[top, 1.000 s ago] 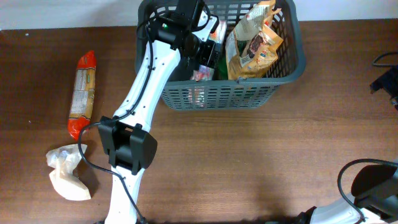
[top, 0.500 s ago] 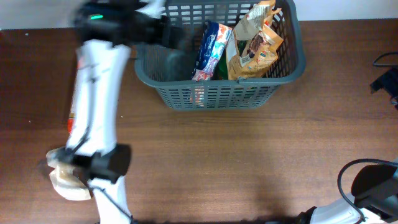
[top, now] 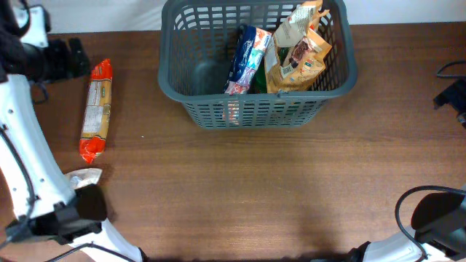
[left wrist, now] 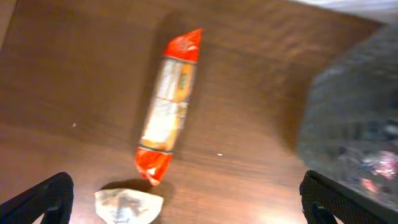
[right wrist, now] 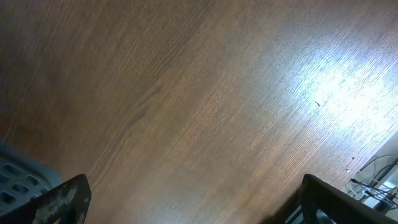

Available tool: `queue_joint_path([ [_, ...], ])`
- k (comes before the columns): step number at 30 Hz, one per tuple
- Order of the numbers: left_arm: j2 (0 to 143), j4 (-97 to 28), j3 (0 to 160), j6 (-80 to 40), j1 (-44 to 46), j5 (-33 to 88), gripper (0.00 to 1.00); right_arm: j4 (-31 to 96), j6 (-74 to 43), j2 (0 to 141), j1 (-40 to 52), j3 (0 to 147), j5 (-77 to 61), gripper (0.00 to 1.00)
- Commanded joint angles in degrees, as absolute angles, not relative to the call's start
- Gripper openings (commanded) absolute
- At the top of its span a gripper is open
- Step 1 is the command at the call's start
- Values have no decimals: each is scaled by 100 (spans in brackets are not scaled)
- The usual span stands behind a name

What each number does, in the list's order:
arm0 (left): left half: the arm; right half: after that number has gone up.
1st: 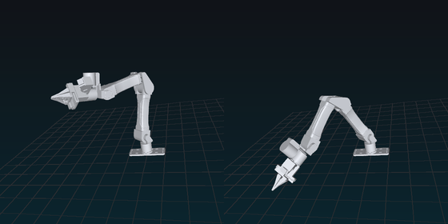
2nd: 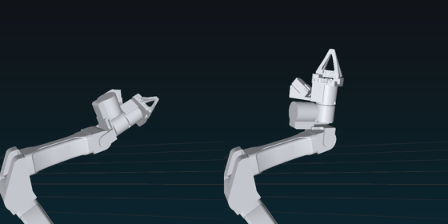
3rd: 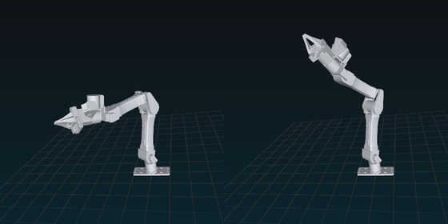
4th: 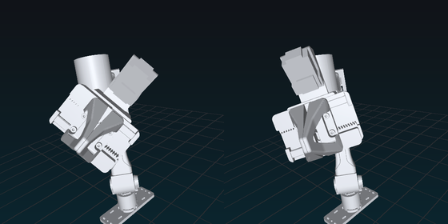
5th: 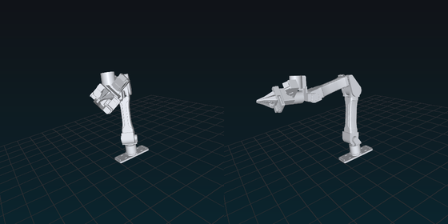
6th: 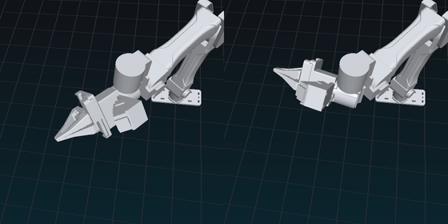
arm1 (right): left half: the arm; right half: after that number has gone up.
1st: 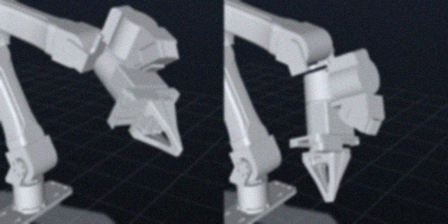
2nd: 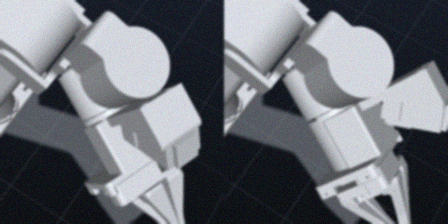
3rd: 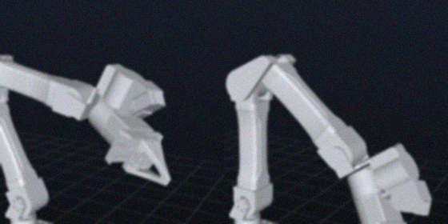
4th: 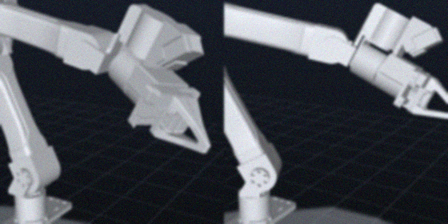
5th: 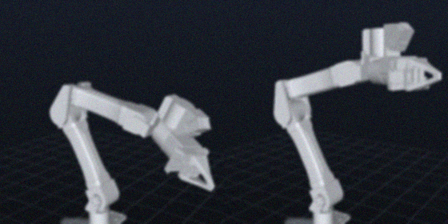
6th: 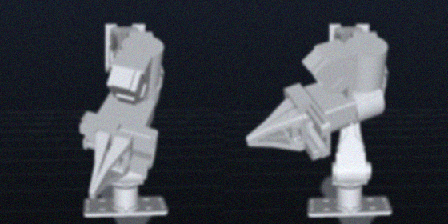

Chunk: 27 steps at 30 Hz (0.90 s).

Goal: Pack container
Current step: 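Release the pack, withdraw left gripper, and grasp the San Remo spaghetti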

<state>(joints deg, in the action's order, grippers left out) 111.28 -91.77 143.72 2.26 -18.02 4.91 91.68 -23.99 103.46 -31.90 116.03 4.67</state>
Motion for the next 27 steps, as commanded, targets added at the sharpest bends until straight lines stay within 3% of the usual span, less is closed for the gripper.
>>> queue_joint_path([
  [1, 11483, -8818, 13684, 187, -2182, 469, 99, 9166, -2449, 10261, -3223, 11592, 475, 99],
  [5, 11767, -8263, 12818, 198, -2309, 469, 99, 9166, -2449, 10261, -3223, 11592, 478, 99],
  [13, 11998, -6517, 11218, 1315, -2145, 458, 99, 9166, -2449, 10261, -3223, 11592, 478, 99],
  [27, 13246, -5848, 11142, 1533, -2163, 69, 99, 9166, -2449, 10261, -3223, 11592, 478, 99],
])
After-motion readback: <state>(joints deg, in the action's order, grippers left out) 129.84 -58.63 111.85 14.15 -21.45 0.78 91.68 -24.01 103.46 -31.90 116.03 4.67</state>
